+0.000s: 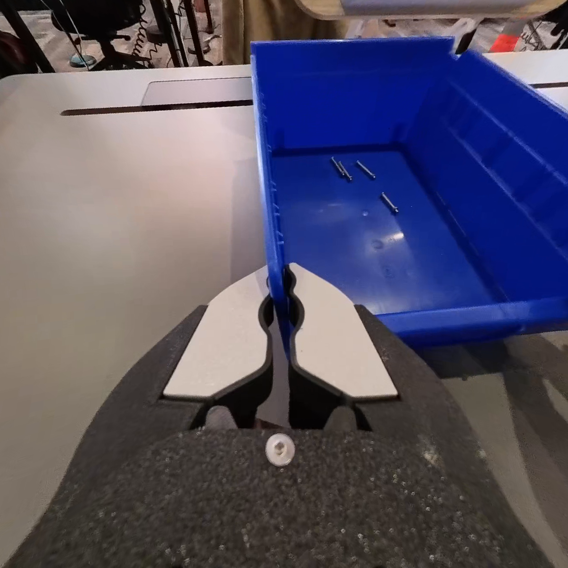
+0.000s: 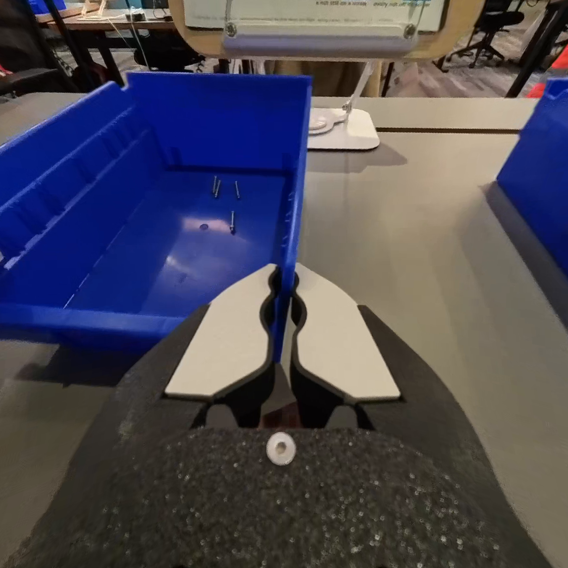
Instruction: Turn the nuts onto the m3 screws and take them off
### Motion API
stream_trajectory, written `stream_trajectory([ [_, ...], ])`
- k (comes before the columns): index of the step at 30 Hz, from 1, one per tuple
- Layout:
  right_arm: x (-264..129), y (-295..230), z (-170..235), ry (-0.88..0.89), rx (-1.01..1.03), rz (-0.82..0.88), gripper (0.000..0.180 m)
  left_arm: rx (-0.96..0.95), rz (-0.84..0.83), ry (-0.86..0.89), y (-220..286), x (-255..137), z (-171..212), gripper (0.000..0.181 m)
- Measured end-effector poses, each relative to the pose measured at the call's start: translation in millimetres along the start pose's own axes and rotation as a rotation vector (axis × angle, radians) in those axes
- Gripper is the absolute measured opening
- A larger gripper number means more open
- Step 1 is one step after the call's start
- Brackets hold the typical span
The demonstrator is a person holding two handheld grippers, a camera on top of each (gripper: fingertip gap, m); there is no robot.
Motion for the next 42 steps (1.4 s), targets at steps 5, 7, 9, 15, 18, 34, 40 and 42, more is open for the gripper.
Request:
stream_trajectory([
  [5, 16.9, -42.1, -9.6, 0.020, 0.015, -0.052, 0.004, -0.023, -0.088, 0.056, -42.1, -10.3, -8.4, 0.002],
  [7, 20.7, -69.5, -16.8, 0.059, 0.005, -0.085, 0.004, -0.030, -0.124, 0.093, -69.5, -17.4, -12.3, 0.002],
  [9, 24.8, -98.0, -23.6, 0.073, -0.005, -0.120, 0.003, -0.038, -0.145, 0.100, -98.6, -23.6, -12.5, 0.002],
  [15, 39.9, -172.9, -20.9, 0.042, 0.017, -0.195, 0.004, -0.005, -0.149, 0.044, -176.4, -35.0, 2.0, 0.003],
  [18, 46.8, -202.2, -8.8, 0.022, 0.019, -0.185, 0.004, 0.024, -0.159, 0.035, -206.1, -34.8, 8.1, 0.003],
  [34, 45.4, -236.6, 1.1, 0.011, -0.058, -0.299, 0.022, -0.024, -0.105, 0.029, -258.0, -8.9, 25.8, 0.006],
  [40, -58.3, -156.0, -24.3, 0.203, -0.189, -0.527, 0.038, -0.075, -0.171, 0.109, -255.2, -57.4, 23.1, 0.062],
  [42, -99.5, -90.6, -37.9, 0.303, -0.226, -0.438, 0.028, -0.066, -0.181, 0.169, -235.8, -90.5, 11.8, 0.059],
])
Point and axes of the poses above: each gripper's, where its closed fingertips meet, x out along the fingers, z out of its underside, y = z × x across the jaws, the point moved 6 cm from there along -x, back along the fingers, and after that the axes turned 11 degrees about -z, right-handed, at the moved point
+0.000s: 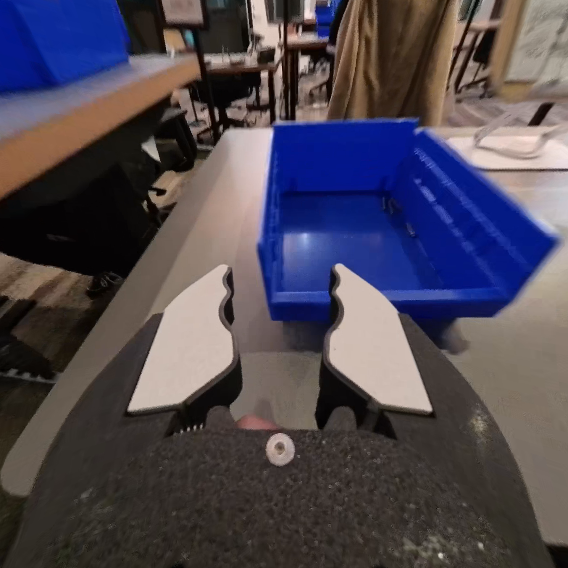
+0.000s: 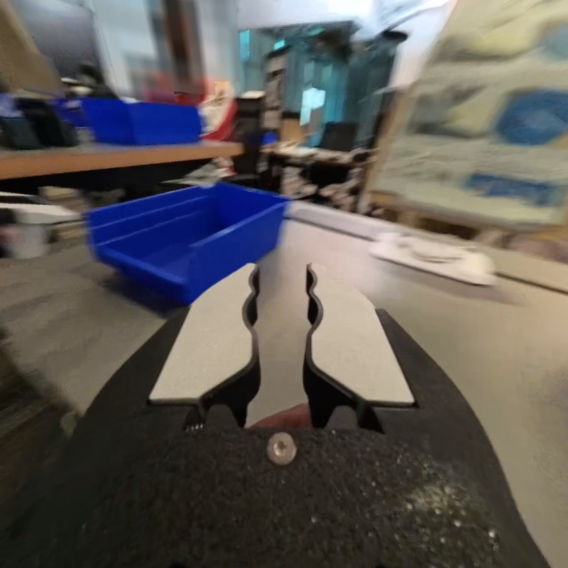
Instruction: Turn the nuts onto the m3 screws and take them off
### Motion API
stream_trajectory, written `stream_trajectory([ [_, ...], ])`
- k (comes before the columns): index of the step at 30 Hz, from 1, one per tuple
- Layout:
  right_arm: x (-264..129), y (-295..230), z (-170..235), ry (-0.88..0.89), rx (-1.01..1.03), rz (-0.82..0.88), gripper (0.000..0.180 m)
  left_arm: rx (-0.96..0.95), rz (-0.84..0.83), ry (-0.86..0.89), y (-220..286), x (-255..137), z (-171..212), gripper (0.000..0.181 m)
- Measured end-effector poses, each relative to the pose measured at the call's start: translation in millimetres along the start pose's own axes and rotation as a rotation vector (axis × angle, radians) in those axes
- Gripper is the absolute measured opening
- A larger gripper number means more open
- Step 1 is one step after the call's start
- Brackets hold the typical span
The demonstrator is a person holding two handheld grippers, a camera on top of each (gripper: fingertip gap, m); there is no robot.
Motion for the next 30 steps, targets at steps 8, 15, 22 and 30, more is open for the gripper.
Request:
stream_trajectory([
  [8, -218.6, 254.8, 61.4, -0.249, 0.120, 0.565, 0.025, -0.007, 0.391, 0.010, 239.8, -77.9, -21.3, 0.038],
  [15, -298.5, 385.9, 102.1, -0.367, 0.158, 0.789, 0.031, 0.242, 0.567, 0.004, 407.7, -105.5, 5.6, 0.041],
  [22, -281.3, 413.0, 114.4, -0.368, 0.231, 0.629, 0.008, 0.216, 0.504, -0.023, 391.8, -109.1, 14.0, 0.040],
  [30, -295.2, 413.5, 114.2, -0.374, 0.231, 0.535, 0.006, 0.132, 0.317, -0.054, 292.4, -88.6, 9.6, 0.039],
])
Point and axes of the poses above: each gripper's, where its closed fingertips meet, x out along the fingers, z out of its underside, y = z × x across the jaws, the point moved 6 cm from there along -x, back along the fingers, and after that the axes turned 11 degrees about -z, right-handed, at the moved point
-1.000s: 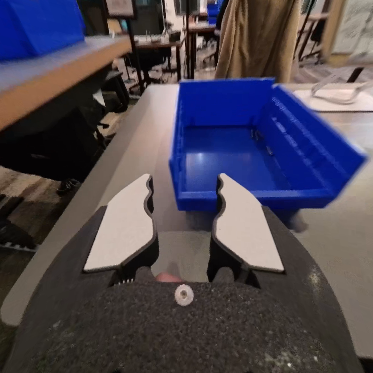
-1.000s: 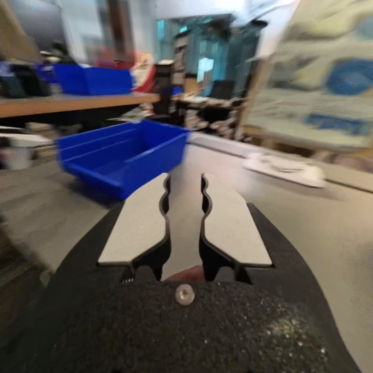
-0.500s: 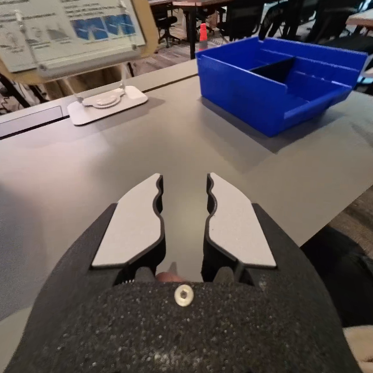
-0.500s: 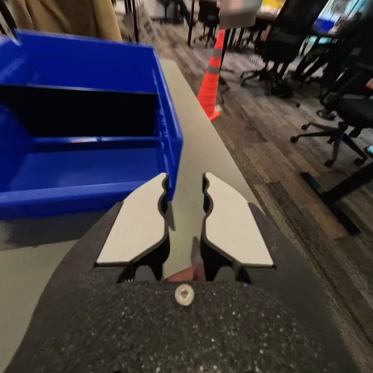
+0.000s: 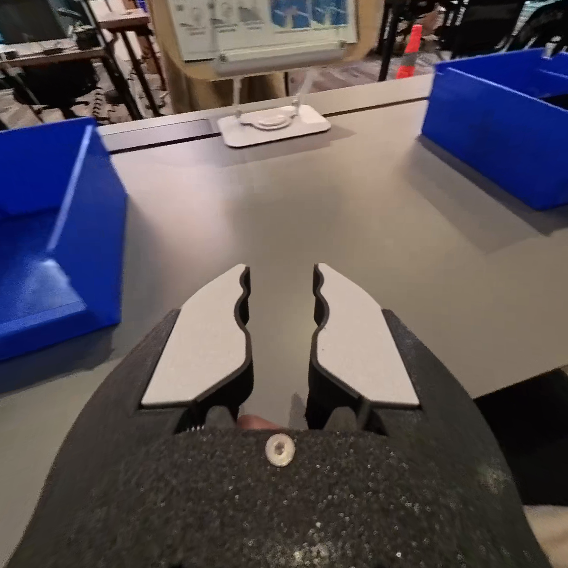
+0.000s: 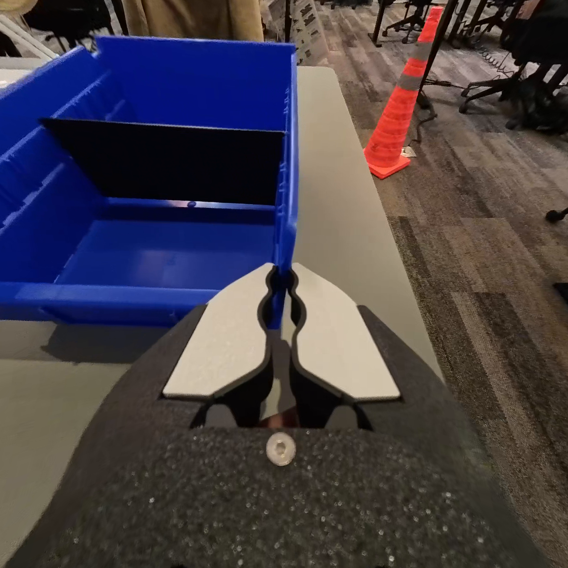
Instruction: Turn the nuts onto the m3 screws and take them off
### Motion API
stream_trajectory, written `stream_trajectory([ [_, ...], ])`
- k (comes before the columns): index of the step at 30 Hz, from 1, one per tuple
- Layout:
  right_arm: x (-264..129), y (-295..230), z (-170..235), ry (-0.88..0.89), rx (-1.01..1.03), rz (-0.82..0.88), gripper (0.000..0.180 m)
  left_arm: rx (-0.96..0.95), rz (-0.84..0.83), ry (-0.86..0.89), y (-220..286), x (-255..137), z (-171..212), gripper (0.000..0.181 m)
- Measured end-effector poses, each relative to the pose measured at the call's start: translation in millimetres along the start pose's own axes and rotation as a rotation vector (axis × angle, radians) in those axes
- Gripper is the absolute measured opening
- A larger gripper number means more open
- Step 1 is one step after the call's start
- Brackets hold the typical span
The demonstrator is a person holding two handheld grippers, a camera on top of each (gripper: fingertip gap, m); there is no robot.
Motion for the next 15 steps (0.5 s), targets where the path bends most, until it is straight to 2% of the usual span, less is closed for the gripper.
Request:
stream_trajectory([
  [4, 5.8, 7.7, -2.9, 0.000, 0.012, -0.097, 0.005, -0.035, -0.066, -0.002, -41.7, 1.1, 0.4, 0.038],
  [8, 3.0, 11.0, -3.8, -0.030, 0.012, -0.064, 0.006, -0.080, -0.102, 0.025, -69.5, -2.6, -4.1, 0.038],
  [9, -1.3, 10.0, -5.5, -0.016, 0.001, -0.029, 0.015, -0.080, -0.117, 0.031, -75.2, -3.9, -4.6, 0.038],
  [11, -19.9, 3.4, -13.6, 0.028, -0.022, 0.050, 0.034, -0.068, -0.143, 0.026, -84.9, -5.5, -3.8, 0.039],
  [13, -48.6, -20.0, -30.9, 0.123, -0.087, 0.143, 0.035, -0.050, -0.172, 0.025, -93.1, -7.0, -2.4, 0.039],
  [15, -69.5, -68.7, -50.0, 0.238, -0.142, 0.110, 0.031, -0.018, -0.226, 0.022, -101.8, -3.6, -0.8, 0.039],
])
Point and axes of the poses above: each gripper's, where its closed fingertips meet, x out along the fingers, z out of its underside, y = z × x across the jaws, the point moved 6 cm from there along -x, back along the fingers, and after that the axes turned 11 degrees about -z, right-handed, at the moved point
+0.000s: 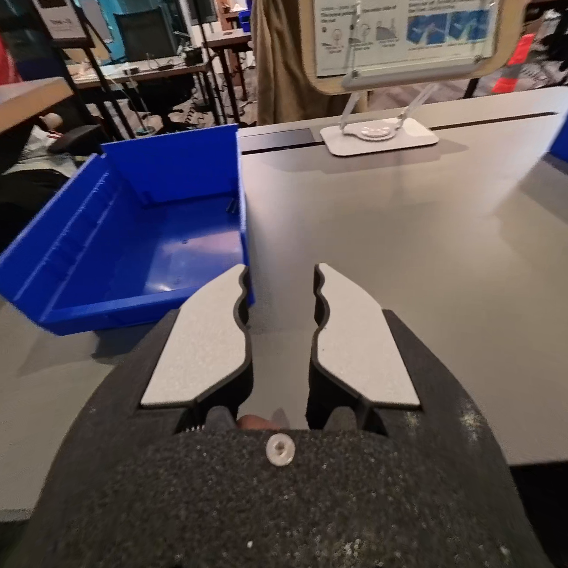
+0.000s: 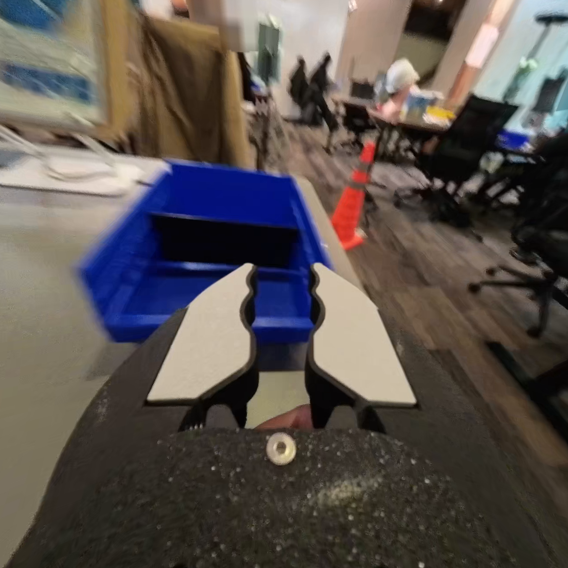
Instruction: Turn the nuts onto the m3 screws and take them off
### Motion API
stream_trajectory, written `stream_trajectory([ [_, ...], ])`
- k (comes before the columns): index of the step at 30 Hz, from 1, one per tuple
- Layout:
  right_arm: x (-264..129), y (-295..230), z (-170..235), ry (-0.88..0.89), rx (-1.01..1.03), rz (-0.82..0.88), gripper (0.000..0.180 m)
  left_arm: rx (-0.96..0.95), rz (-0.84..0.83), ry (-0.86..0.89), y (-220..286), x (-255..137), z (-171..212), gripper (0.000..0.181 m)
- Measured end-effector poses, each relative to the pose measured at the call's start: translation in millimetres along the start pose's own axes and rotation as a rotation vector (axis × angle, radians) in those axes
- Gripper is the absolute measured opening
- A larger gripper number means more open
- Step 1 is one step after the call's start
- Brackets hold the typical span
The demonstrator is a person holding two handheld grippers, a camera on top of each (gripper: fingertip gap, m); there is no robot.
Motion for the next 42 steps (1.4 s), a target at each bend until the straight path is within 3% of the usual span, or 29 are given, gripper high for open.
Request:
stream_trajectory([
  [7, 8.4, -179.1, -27.0, 0.147, 0.041, -0.391, 0.012, -0.005, -0.114, -0.072, -11.6, 63.6, 0.2, 0.047],
  [10, 16.2, -231.0, -18.4, 0.112, 0.073, -0.521, 0.011, -0.068, -0.073, -0.111, -12.8, 80.7, 4.6, 0.038],
  [13, 22.2, -262.7, -6.4, 0.088, 0.078, -0.586, 0.010, -0.095, -0.016, -0.109, -13.3, 83.2, 11.5, 0.007],
  [21, 45.6, -272.5, 11.1, 0.024, 0.145, -0.655, 0.010, -0.001, -0.071, -0.070, -25.7, 67.4, 18.8, 0.004],
  [24, 57.2, -265.5, 15.2, 0.007, 0.147, -0.638, 0.011, -0.041, -0.014, -0.036, -15.8, 50.6, 14.9, 0.045],
  [26, 65.3, -261.6, 17.1, -0.006, 0.124, -0.592, 0.012, -0.059, 0.052, 0.013, 4.1, 36.0, 7.9, 0.060],
  [28, 71.1, -258.5, 15.6, -0.018, 0.099, -0.517, 0.017, -0.058, 0.130, 0.077, 29.7, 22.5, 0.7, 0.046],
  [31, 73.5, -262.6, 11.8, -0.015, 0.042, -0.444, 0.029, -0.049, 0.195, 0.150, 62.8, 12.4, -3.4, 0.043],
  [35, 73.6, -273.7, 18.2, -0.004, 0.005, -0.418, 0.038, -0.099, 0.354, 0.092, 106.5, 15.6, 14.7, 0.043],
  [42, 70.7, -273.6, 19.1, -0.006, 0.045, -0.440, 0.044, -0.112, 0.355, 0.120, 107.0, 13.5, 13.4, 0.040],
])
Point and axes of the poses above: each gripper's, where its closed fingertips meet, x out along the fingers, z out of its underside, y = z × x across the jaws, the point moved 6 cm from there along -x, back along the fingers, and after that the axes turned 11 degrees about -z, right-handed, at the moved point
